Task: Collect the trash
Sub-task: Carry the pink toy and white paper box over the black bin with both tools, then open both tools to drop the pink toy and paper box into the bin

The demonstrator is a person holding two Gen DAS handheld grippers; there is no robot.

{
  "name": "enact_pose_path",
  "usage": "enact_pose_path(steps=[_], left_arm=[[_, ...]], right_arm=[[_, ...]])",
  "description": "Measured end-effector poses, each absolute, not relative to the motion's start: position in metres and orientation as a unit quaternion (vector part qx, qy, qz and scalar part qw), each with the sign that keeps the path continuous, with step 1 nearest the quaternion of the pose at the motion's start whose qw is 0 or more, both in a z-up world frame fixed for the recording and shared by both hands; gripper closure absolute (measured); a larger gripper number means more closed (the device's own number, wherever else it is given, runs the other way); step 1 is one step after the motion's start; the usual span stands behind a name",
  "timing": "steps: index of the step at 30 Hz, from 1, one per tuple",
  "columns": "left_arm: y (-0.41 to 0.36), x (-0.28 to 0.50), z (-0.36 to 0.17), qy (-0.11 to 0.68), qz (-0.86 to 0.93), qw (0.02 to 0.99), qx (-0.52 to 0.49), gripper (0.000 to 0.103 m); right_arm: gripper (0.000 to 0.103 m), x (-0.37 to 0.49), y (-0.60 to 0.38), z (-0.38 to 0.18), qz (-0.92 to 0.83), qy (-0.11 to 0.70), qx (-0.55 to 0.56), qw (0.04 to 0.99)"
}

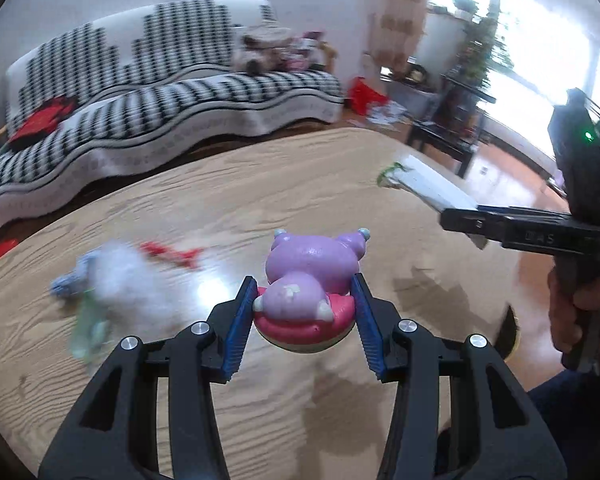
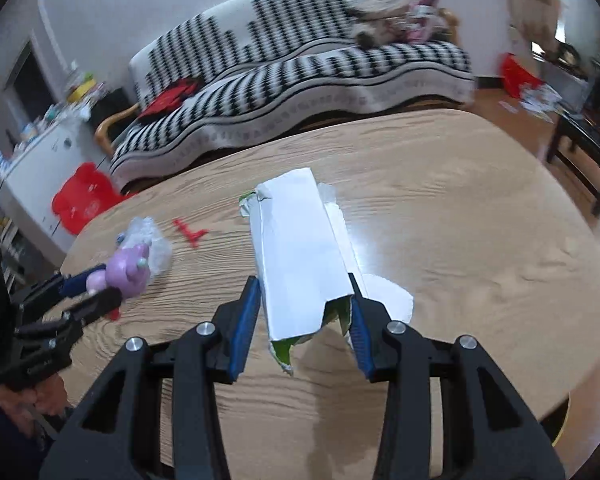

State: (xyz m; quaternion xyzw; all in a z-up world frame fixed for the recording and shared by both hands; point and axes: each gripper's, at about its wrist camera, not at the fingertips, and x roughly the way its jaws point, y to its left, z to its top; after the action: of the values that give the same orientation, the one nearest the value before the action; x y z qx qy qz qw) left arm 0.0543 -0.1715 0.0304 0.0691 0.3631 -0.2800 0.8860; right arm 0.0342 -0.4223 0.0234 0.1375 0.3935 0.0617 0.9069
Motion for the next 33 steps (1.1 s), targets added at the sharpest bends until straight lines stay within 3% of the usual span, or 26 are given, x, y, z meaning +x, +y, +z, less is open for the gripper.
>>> enact_pose_path(steps=[15, 33], left_arm=[[-0.401, -0.032, -0.002, 0.361, -0.455, 0.801, 0.148, 0.056], [-0.498, -0.051, -0.050, 0.395, -0.501, 0.750, 0.174, 0.056]], right_arm=[[0.061, -0.099, -0.620, -0.008, -0.140, 0.377, 0.227, 0.887], [0.061, -0.155, -0.686, -0.066, -0.206, 0.441, 0.295, 0.822]])
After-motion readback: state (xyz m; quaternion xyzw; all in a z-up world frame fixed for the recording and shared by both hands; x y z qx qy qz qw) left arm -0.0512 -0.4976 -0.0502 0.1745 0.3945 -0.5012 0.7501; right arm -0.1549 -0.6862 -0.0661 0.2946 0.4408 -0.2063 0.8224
